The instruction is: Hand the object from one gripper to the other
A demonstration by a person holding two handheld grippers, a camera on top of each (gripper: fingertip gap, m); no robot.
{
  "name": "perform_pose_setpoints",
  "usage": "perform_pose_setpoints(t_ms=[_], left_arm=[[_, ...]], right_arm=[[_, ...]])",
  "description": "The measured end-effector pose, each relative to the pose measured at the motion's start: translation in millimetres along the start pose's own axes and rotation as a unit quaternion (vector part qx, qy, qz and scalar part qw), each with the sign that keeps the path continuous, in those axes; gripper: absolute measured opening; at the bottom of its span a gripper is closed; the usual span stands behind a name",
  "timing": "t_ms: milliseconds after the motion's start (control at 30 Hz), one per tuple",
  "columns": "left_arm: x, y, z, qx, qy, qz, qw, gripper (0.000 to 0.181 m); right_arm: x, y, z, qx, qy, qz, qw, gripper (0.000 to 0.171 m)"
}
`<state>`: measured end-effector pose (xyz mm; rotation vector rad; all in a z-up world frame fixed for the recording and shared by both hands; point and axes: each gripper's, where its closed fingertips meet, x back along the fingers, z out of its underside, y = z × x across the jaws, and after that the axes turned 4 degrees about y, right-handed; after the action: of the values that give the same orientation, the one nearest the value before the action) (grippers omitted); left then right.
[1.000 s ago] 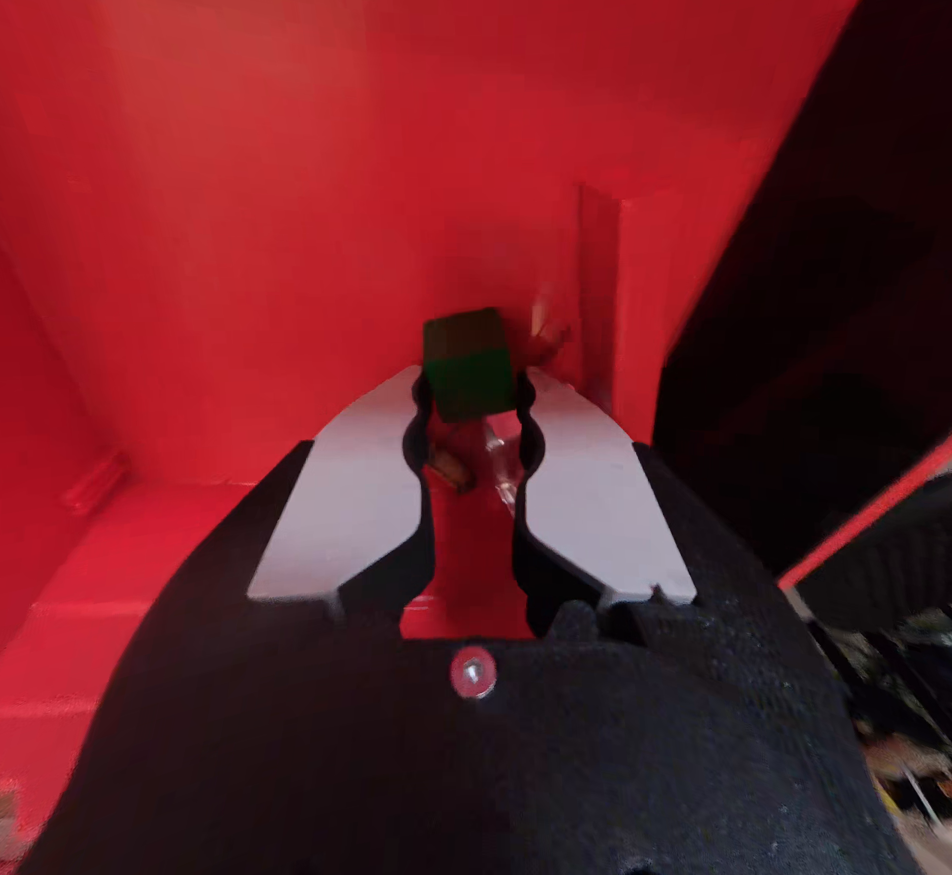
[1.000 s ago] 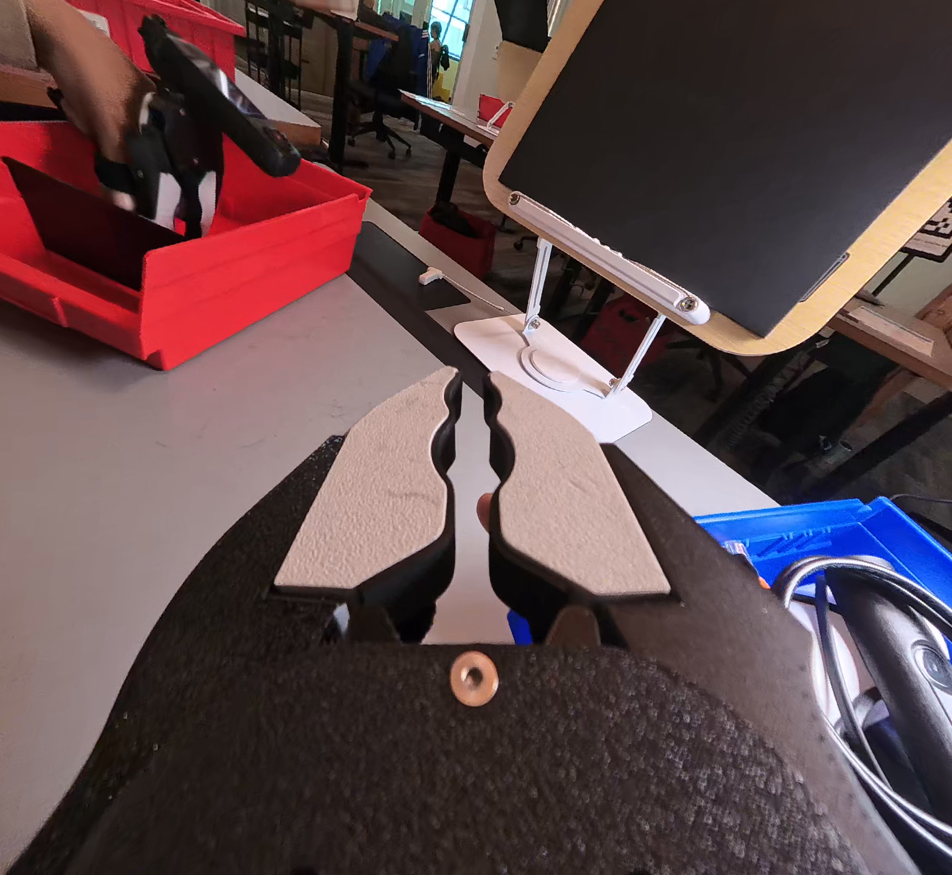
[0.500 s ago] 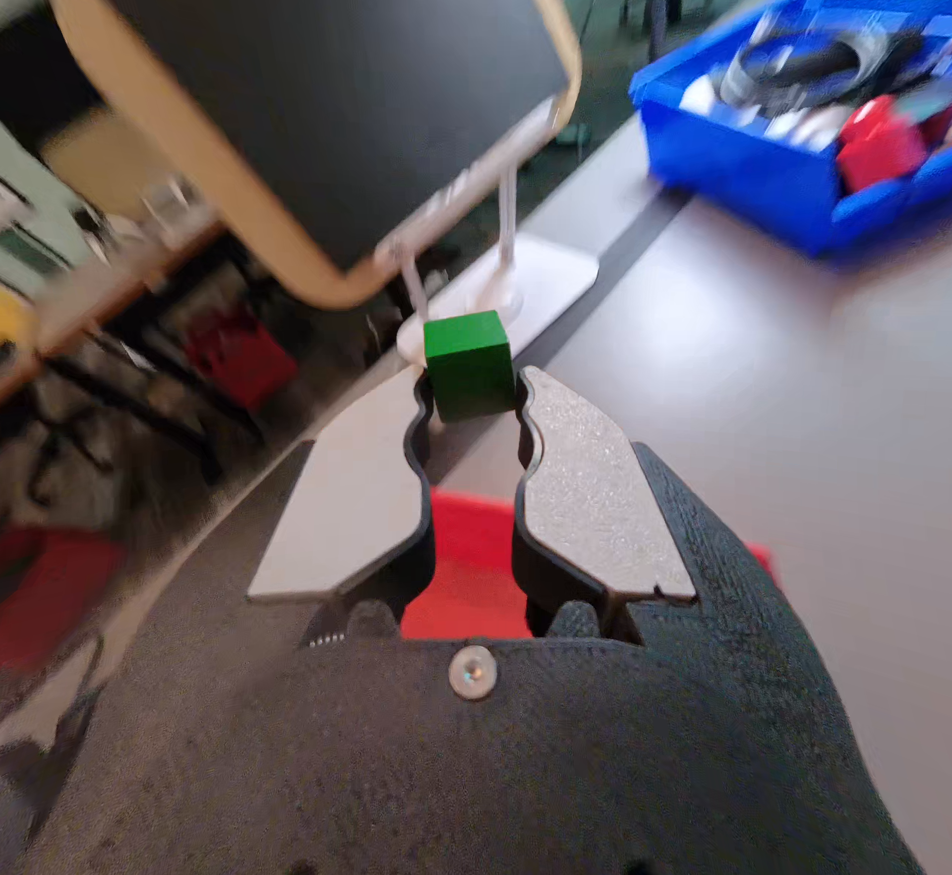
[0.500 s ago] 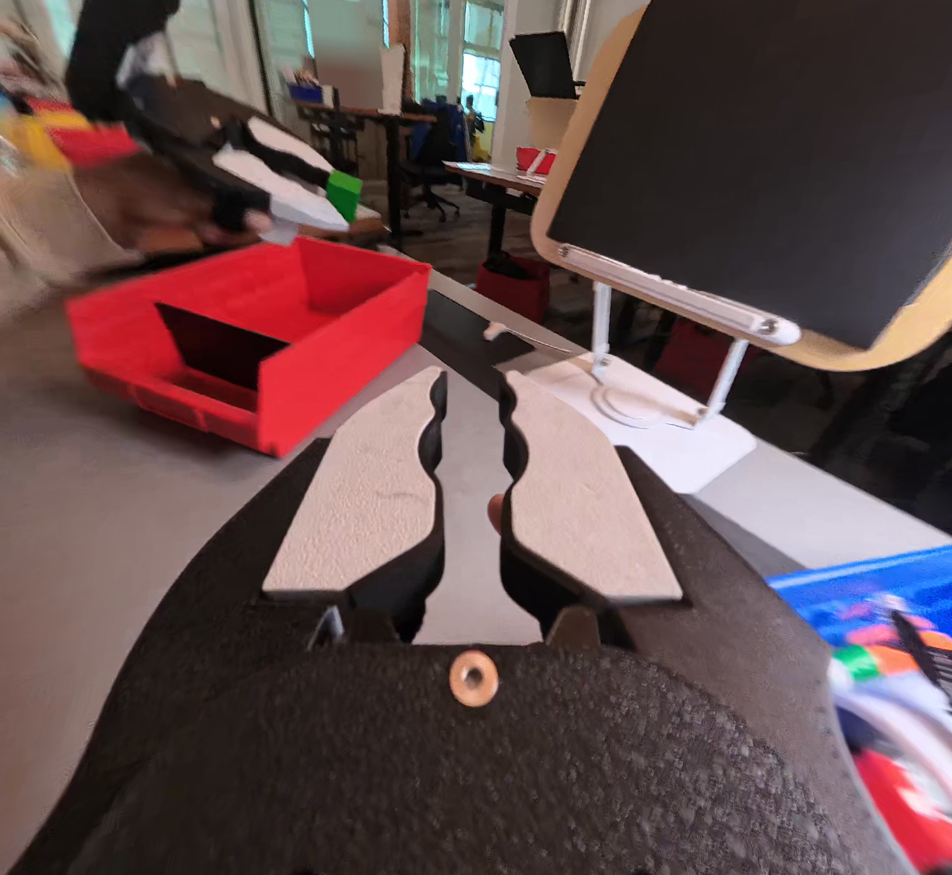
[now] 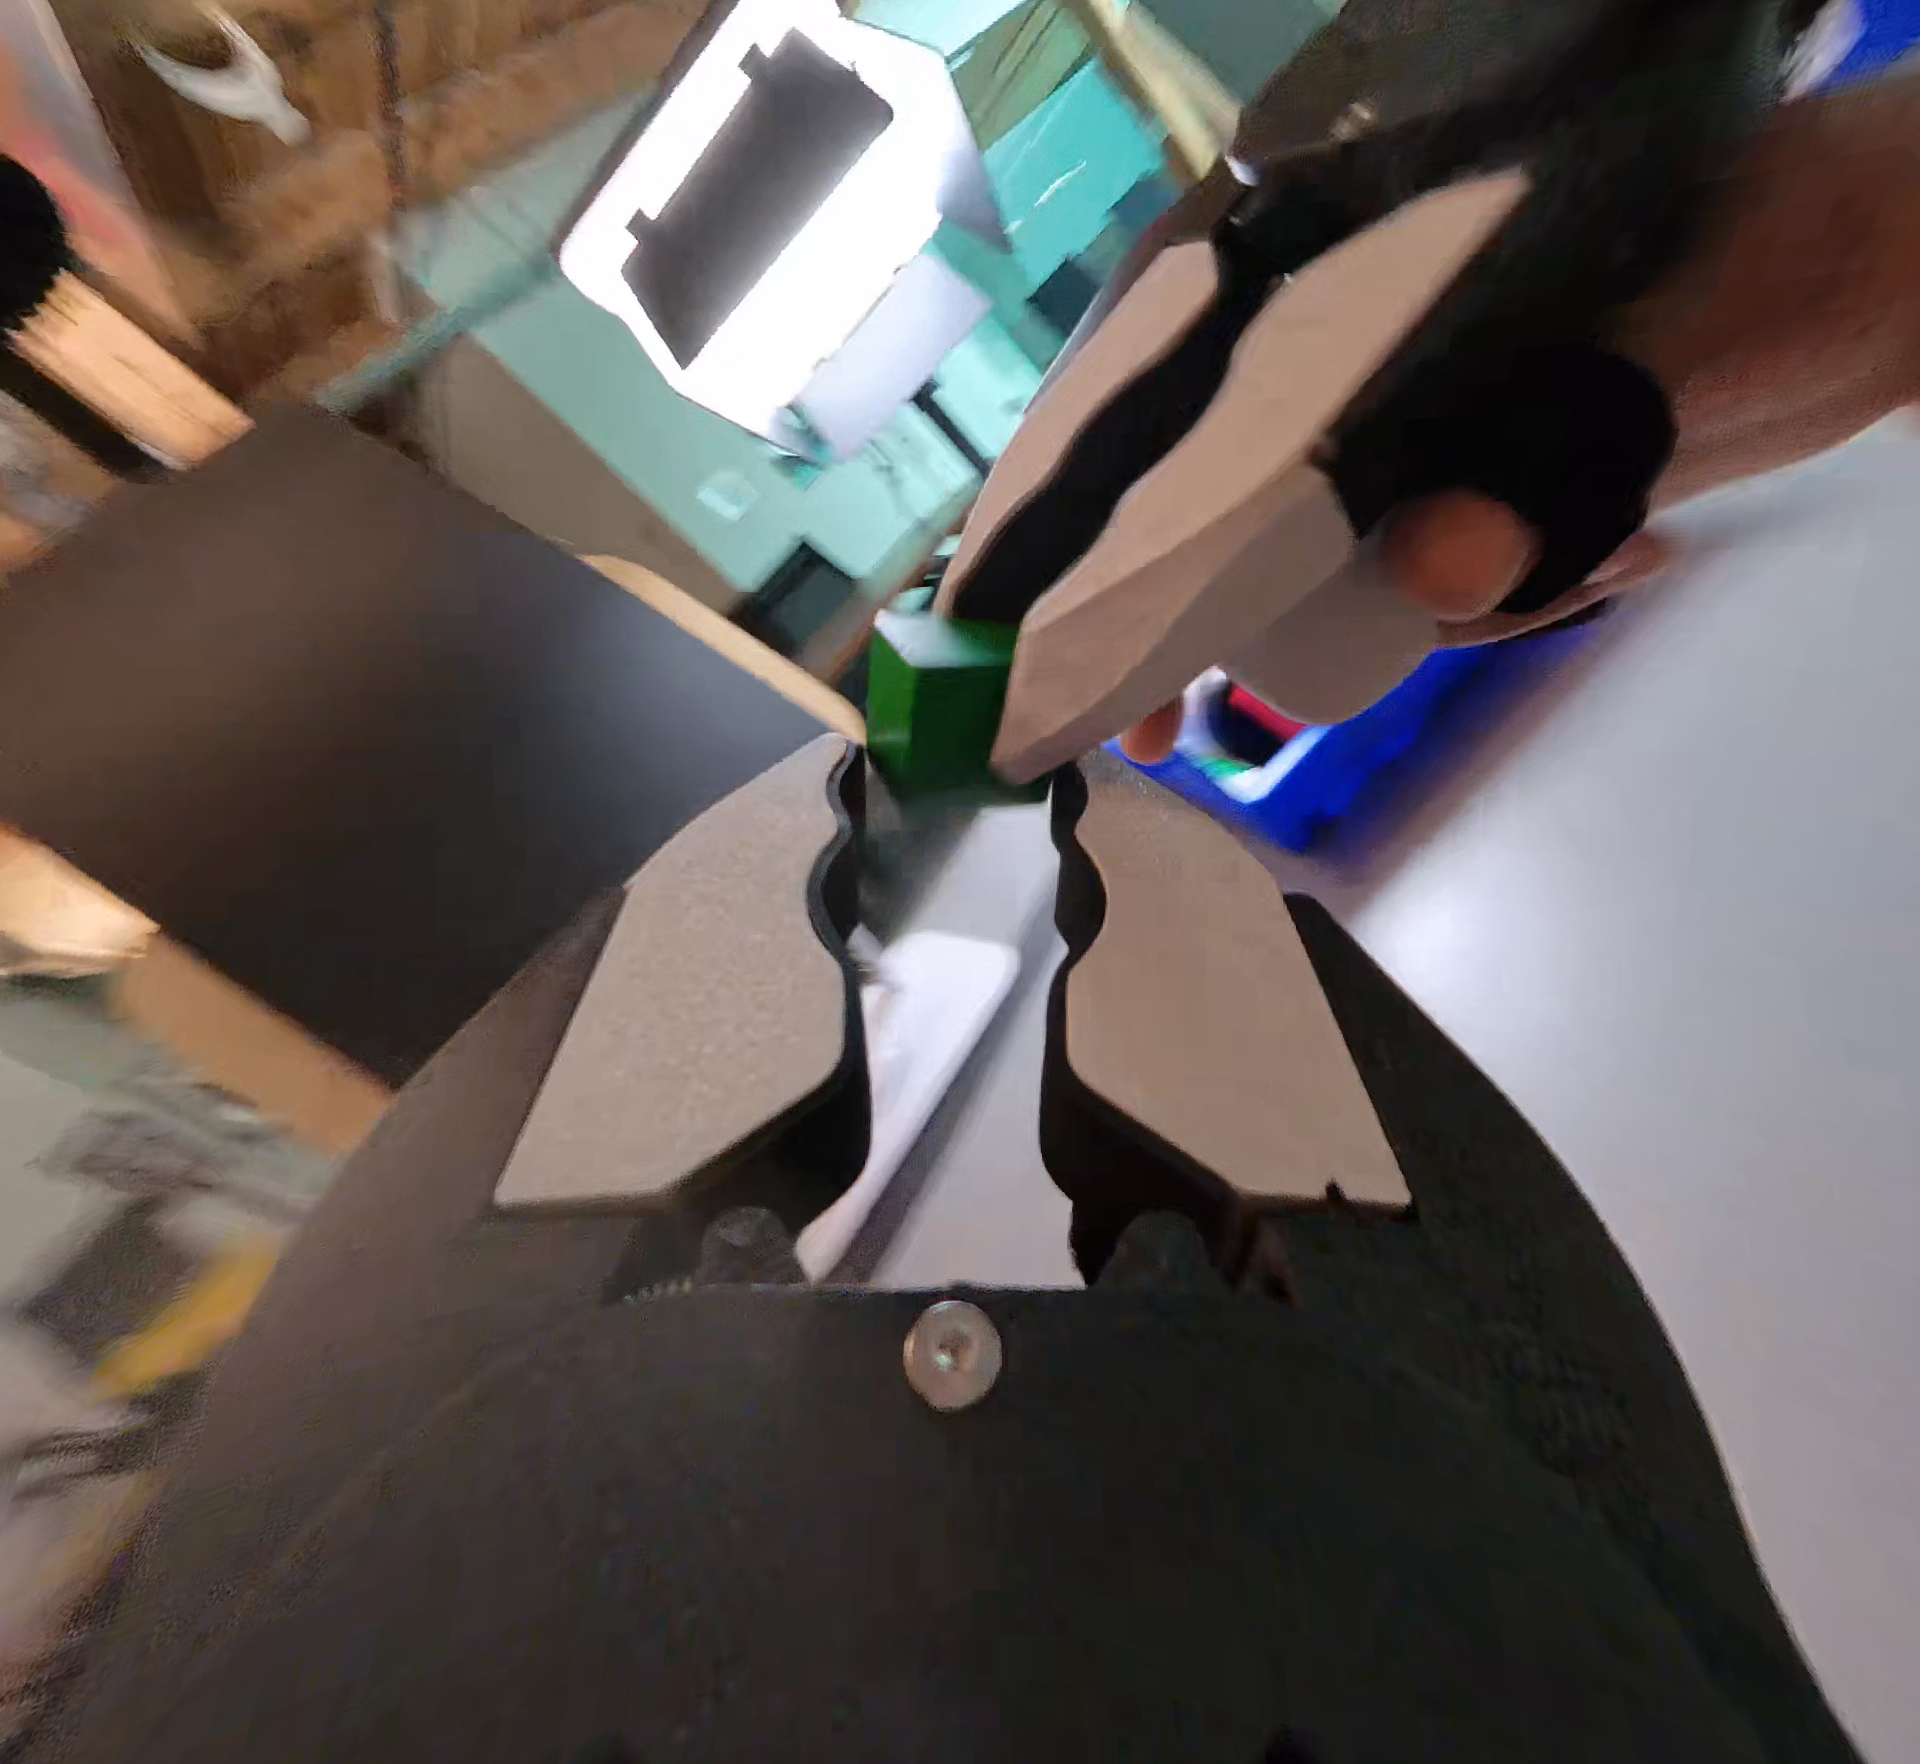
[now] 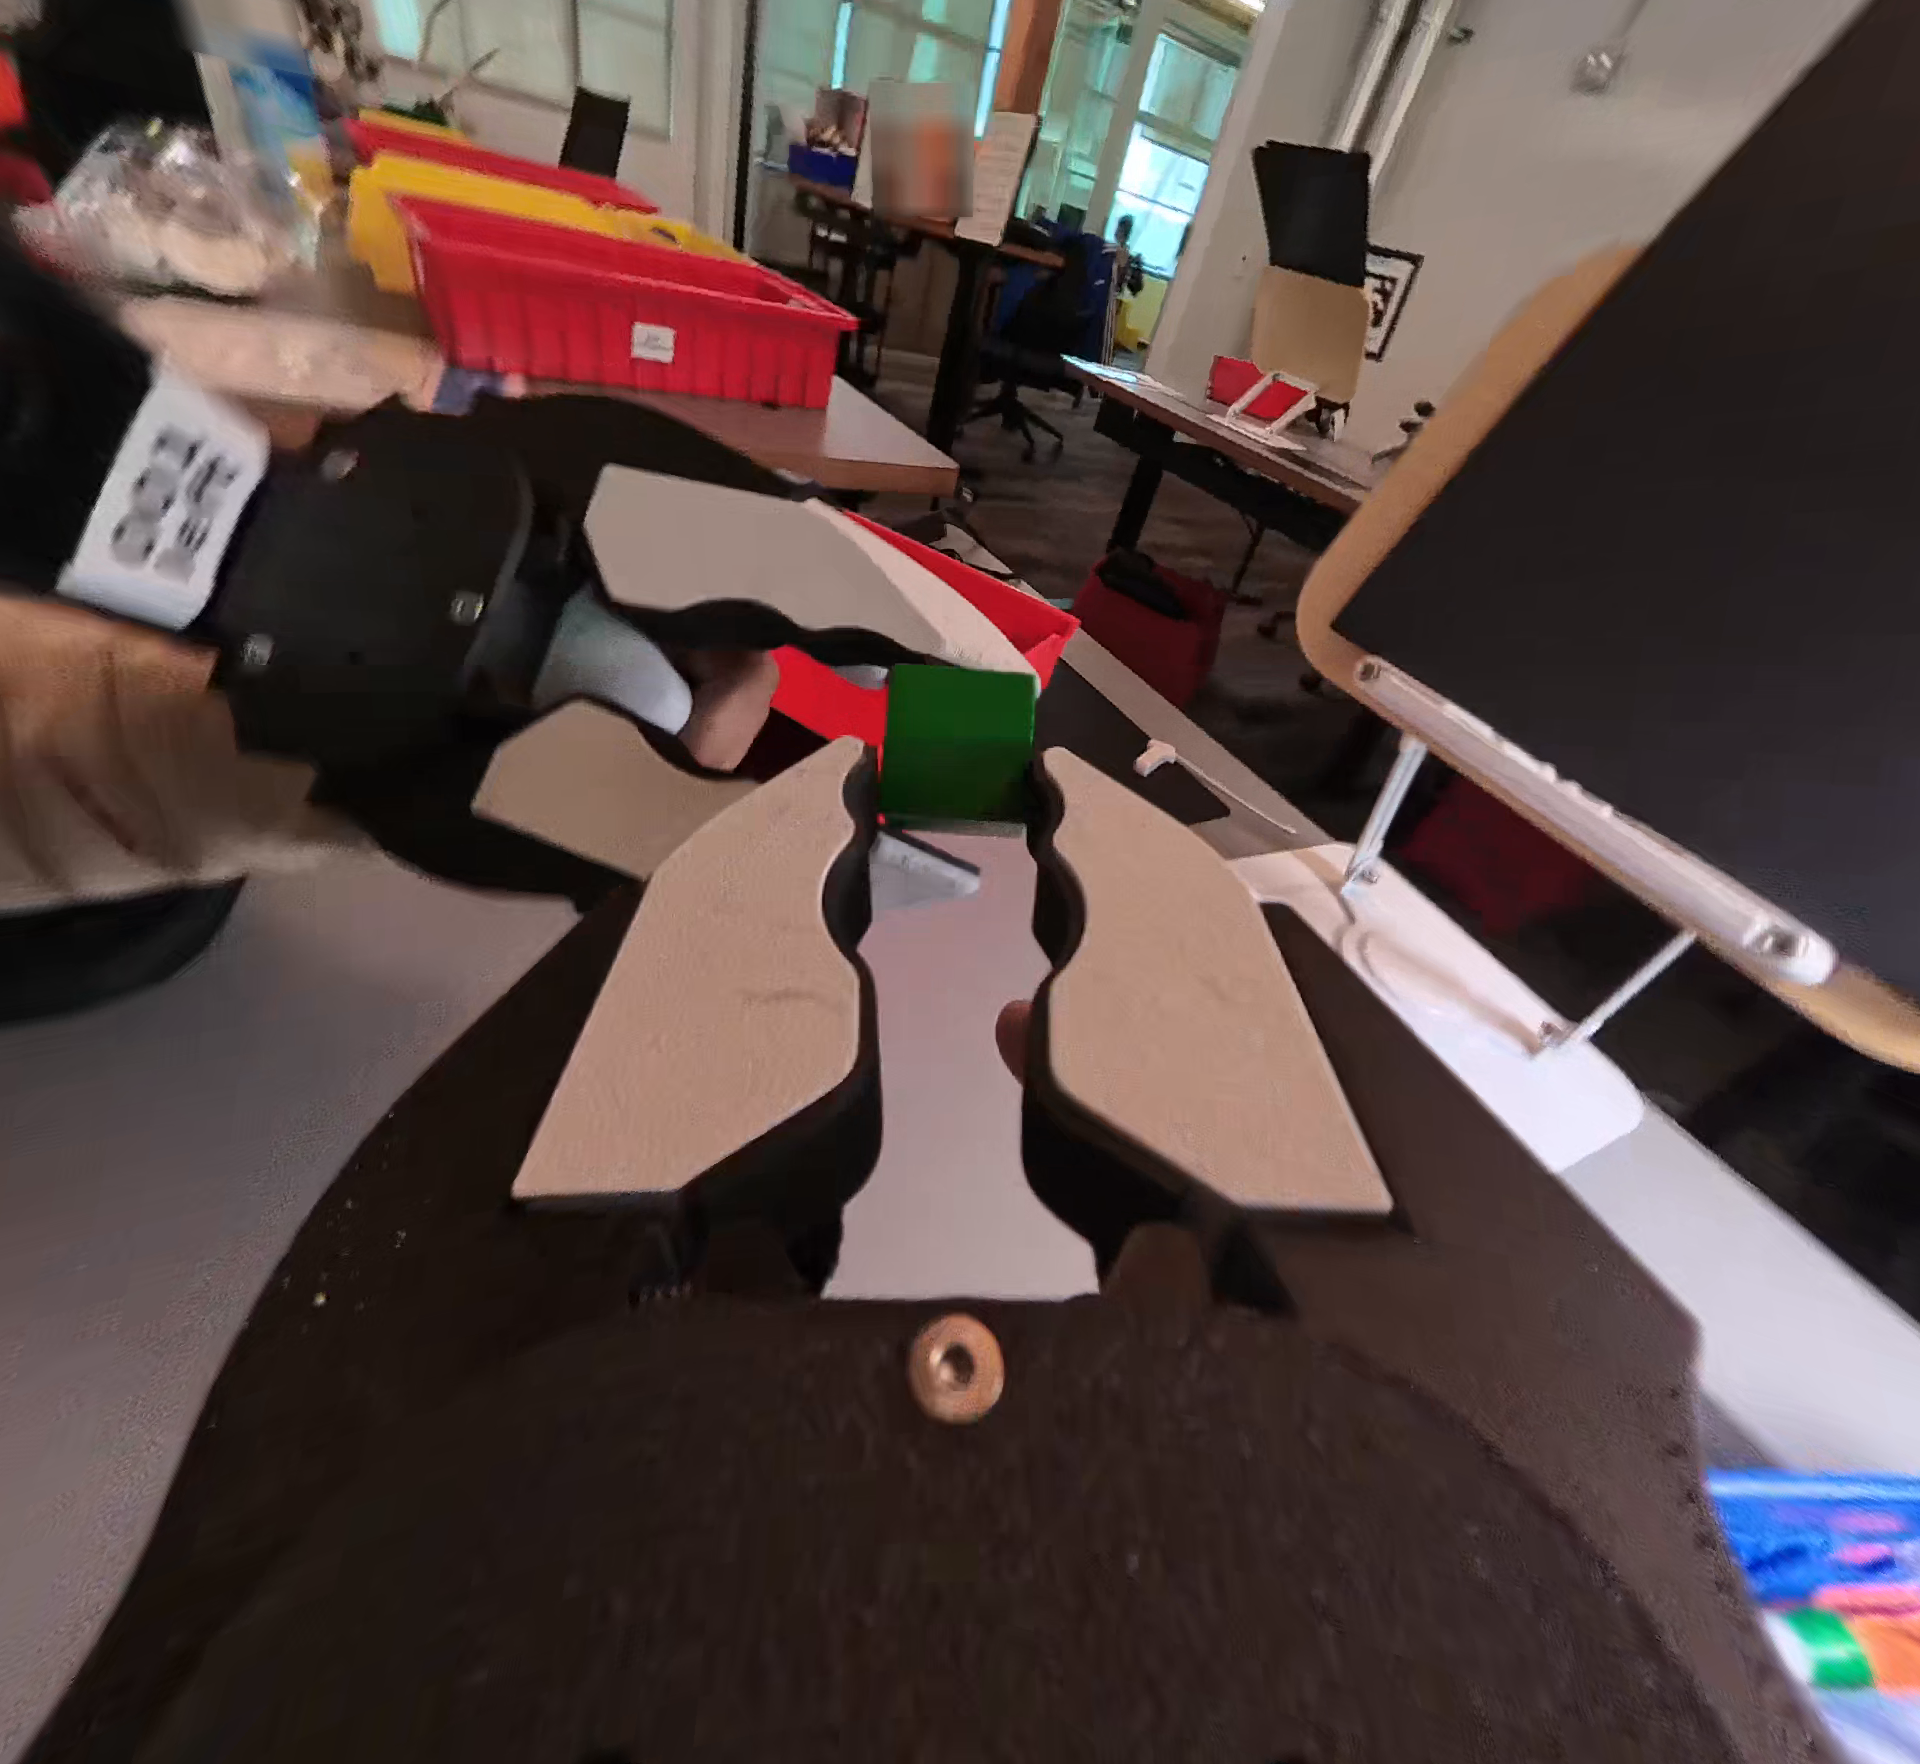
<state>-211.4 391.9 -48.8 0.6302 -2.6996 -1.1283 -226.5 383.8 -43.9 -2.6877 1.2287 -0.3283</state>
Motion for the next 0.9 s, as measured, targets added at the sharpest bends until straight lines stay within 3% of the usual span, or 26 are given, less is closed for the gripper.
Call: perform_pose_setpoints(t_ms=[100,200,267,333,433,500,567,633,767,900], left_arm=[[12,-4,-4,0.192,-0.026,0.136,0.972,0.039],[26,0,-15,0.408,-0.059,0.275,0.869,0.042],[28,-2,-16,0.469,-0.052,0.326,0.819,0.044],[26,-15,-8,0.461,-0.018,0.34,0.82,0.036],[24,-20,0,0.397,-0.007,0.317,0.861,0.028],[24,-12,1,0.359,-0.021,0.287,0.888,0.028],[26,-3,2,0.298,-0.046,0.237,0.924,0.028],[30,0,-2,0.228,-0.084,0.198,0.949,0.028],[41,-9,-22,0.181,-0.166,0.193,0.95,0.029],[48,-14,-30,0.134,-0.193,0.189,0.953,0.029]], right_arm=[[13,-2,-10,0.111,-0.028,0.021,0.993,0.027],[20,-6,-10,0.251,-0.029,0.077,0.964,0.026],[15,-4,-4,0.33,-0.011,0.109,0.938,0.027],[6,5,1,0.4,0.001,0.127,0.908,0.027],[-3,15,6,0.443,0.012,0.135,0.886,0.027],[-3,16,5,0.36,0.005,0.094,0.928,0.03],[2,13,2,0.197,0.001,0.021,0.98,0.036],[8,10,-11,0.012,-0.039,-0.054,0.998,0.042],[6,23,-14,-0.242,-0.061,-0.216,0.944,0.053],[6,50,-16,-0.359,-0.046,-0.35,0.864,0.048]])
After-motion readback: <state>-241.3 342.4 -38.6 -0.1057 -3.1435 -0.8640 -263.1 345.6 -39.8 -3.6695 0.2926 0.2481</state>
